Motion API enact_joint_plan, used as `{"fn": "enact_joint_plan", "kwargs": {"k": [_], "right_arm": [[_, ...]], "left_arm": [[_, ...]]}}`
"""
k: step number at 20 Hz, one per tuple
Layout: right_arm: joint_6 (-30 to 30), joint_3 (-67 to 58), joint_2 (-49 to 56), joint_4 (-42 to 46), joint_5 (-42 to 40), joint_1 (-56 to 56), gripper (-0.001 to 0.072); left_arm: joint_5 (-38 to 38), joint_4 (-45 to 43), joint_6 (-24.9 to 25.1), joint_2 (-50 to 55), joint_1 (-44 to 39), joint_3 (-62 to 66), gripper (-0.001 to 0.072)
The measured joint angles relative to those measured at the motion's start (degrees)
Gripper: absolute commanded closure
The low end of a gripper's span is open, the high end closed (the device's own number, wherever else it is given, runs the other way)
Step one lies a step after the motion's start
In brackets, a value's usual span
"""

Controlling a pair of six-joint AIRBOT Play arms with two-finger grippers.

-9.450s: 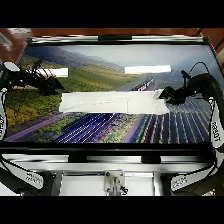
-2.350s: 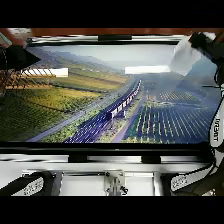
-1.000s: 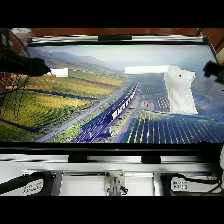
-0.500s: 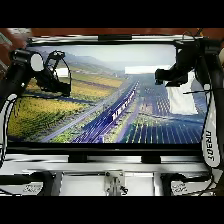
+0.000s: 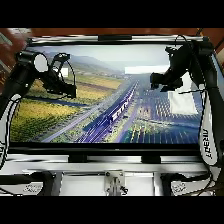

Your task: Fold the shirts.

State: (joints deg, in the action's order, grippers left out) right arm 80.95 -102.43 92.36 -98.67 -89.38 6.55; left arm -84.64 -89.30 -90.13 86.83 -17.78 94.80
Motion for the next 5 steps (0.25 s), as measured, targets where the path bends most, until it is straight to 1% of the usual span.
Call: {"fn": "enact_joint_plan", "kwargs": {"k": [5], "right_arm": [[-0.15,0.00,0.07,-0.20,-0.11,0.02,0.0163]], "left_arm": [[-0.04,0.96,0.74,0.00,0.00,0.00,-0.0007]]}}
